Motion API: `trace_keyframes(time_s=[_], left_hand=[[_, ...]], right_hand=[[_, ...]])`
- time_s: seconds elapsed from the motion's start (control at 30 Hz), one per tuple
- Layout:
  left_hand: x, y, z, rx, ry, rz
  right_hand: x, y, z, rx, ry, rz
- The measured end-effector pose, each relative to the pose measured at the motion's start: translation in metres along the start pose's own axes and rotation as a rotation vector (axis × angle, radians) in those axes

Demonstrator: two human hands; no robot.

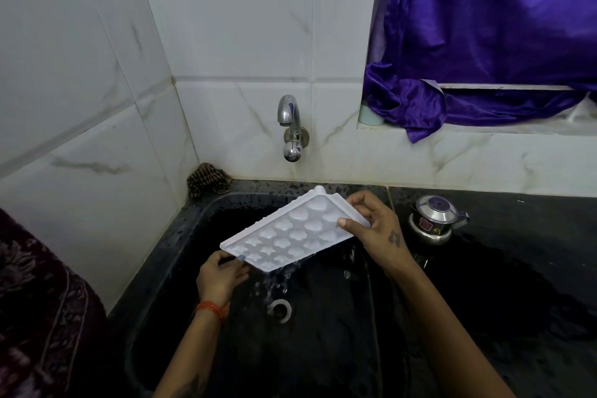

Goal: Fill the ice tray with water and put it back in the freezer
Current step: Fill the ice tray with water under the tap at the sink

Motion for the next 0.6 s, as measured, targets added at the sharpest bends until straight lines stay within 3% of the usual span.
trace_keyframes(time_s=[0.6], left_hand=[[0.0009, 0.0041, 0.0092, -0.065, -0.046, -0.034]], right_hand=[[0.0043, -0.0069, -0.0007, 0.04, 0.065, 0.068]])
Point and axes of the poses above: each hand's wrist, its own z-axis towards the middle knuckle, its own y-axis out of the back of the hand, x = y × z, the point moved 6 cm from there along z, towards the middle knuckle, and after that the axes turned 7 degrees about -x, right-handed, at the moved point
